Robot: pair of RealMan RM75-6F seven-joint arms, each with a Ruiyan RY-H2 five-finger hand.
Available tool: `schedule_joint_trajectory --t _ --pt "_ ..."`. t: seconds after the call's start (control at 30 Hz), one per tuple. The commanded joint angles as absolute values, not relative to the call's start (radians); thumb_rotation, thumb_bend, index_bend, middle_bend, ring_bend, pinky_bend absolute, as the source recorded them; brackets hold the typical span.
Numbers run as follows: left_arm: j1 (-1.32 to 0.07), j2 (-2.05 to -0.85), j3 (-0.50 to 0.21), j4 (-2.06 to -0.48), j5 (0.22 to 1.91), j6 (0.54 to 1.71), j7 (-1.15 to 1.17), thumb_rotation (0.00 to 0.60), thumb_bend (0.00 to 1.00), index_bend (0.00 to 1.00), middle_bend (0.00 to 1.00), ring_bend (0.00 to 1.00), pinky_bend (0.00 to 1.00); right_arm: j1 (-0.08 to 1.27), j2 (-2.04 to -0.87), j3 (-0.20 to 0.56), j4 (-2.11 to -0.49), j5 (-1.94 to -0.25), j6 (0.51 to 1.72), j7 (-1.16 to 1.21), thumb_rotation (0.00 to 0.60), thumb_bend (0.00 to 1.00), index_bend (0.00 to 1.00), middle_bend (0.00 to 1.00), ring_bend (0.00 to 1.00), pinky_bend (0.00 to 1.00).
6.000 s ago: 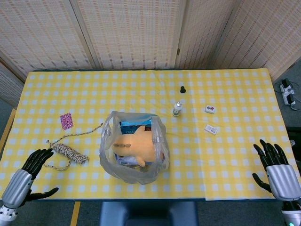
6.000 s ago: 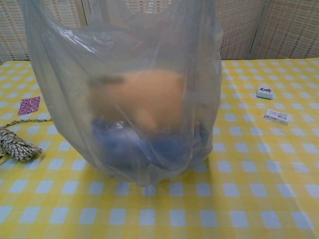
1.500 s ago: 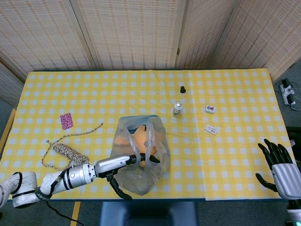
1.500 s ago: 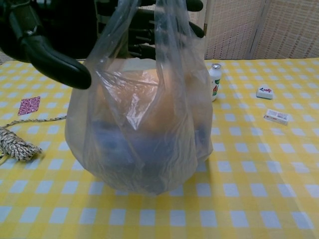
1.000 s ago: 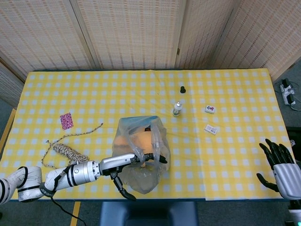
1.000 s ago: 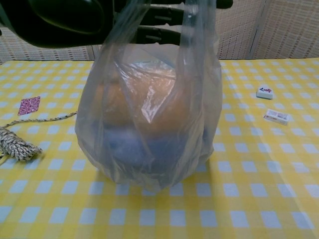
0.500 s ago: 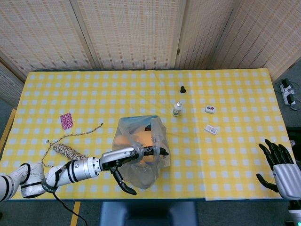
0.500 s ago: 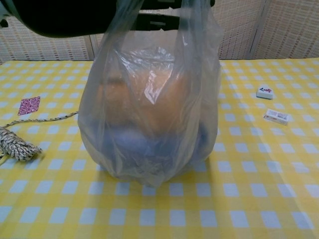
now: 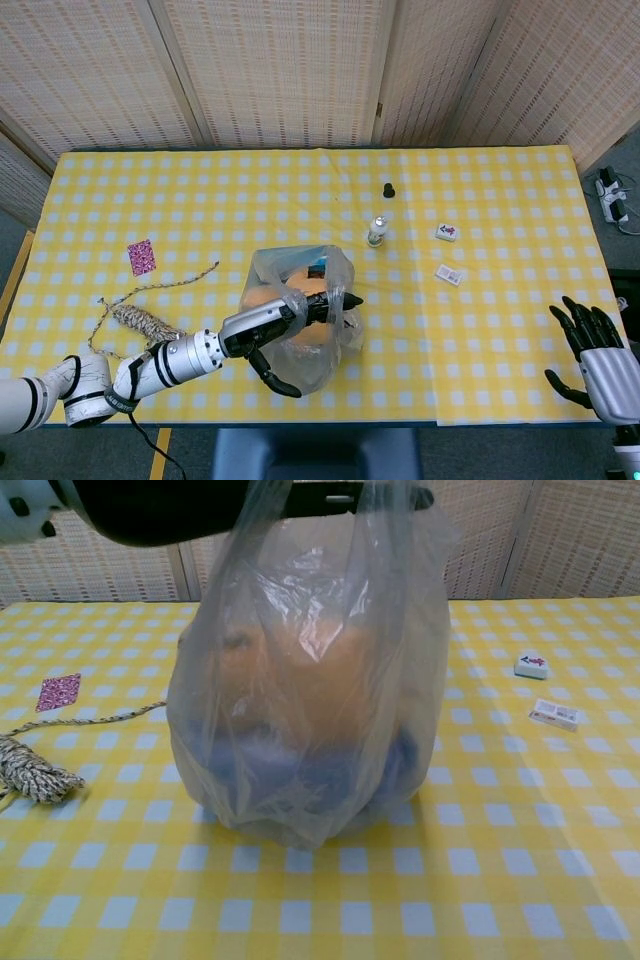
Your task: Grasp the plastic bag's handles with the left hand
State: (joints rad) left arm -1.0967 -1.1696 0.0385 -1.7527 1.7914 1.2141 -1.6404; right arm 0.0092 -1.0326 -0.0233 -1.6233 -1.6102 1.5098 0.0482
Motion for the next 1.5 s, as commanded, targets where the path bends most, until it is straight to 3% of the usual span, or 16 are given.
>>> schedule_joint_trajectory --t 0.03,0.97,1.5 --pt "-1.096 -1.178 0.034 -1.749 1.791 1.215 -1.669 0.6 0.04 0.08 0.07 0.0 0.16 0.009 -1.033 -0.023 -1.623 -1.61 1.51 0.048 0.6 0.3 0.0 0.0 0.0 0.0" --pt "-1.113 -1.231 -0.004 -1.737 1.741 1.156 -1.814 0.6 0.05 0.06 0.06 0.0 0.18 0.017 -1.03 -0.026 -1.623 -1.606 1.492 0.05 0.6 0.3 0.0 0.0 0.0 0.0" --pt "-1.134 -1.174 -0.018 -1.786 1.773 1.161 -1.92 0.6 0.05 0.06 0.07 0.1 0.31 0.016 -1.026 -0.027 -1.622 -1.605 1.492 0.057 0.6 0.3 0.0 0.0 0.0 0.0"
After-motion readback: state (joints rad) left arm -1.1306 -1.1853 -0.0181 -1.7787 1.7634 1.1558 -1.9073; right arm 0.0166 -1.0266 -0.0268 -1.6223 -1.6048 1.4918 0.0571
